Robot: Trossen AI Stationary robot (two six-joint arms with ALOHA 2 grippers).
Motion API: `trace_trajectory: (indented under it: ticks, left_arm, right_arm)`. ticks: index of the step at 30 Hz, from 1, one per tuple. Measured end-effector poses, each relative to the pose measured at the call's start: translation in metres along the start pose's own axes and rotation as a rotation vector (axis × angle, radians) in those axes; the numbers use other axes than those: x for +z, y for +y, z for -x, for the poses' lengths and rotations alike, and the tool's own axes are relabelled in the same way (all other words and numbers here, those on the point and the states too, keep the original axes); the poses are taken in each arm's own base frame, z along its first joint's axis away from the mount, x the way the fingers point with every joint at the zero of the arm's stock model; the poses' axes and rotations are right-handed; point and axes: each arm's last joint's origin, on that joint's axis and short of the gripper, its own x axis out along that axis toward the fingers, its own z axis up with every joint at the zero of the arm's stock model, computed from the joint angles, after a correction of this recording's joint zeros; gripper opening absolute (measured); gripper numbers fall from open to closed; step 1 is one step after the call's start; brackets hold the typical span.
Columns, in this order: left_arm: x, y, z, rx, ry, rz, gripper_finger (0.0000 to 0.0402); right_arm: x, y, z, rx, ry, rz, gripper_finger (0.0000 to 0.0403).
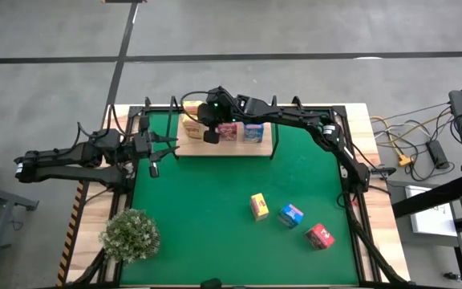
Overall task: Stack cereal on shelf
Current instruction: Put the bottom yellow cereal box on the shelf aligned with the other yellow cereal box
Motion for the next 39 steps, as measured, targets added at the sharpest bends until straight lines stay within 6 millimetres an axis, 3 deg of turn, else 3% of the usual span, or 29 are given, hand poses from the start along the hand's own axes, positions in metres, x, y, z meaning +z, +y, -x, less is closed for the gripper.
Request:
trace_trajectory:
  ticks: [7,17,39]
  left_arm:
    - [0.000,0.000,0.000,0.000,0.000,0.000,0.0084]
    - [0.000,0.000,0.000,0.000,0.000,0.000,0.0084]
    - [0.000,0.000,0.000,0.000,0.000,0.000,0.0084]
  right_arm:
    - [0.012,-0.002,-0.002,-0.032,-0.134,-0.076,0.0009]
    - [-0.004,0.004,-0.032,-0.031,-0.136,-0.081,0.0009]
    - [-0.004,0.007,-0.031,0.059,-0.154,0.167,0.0009]
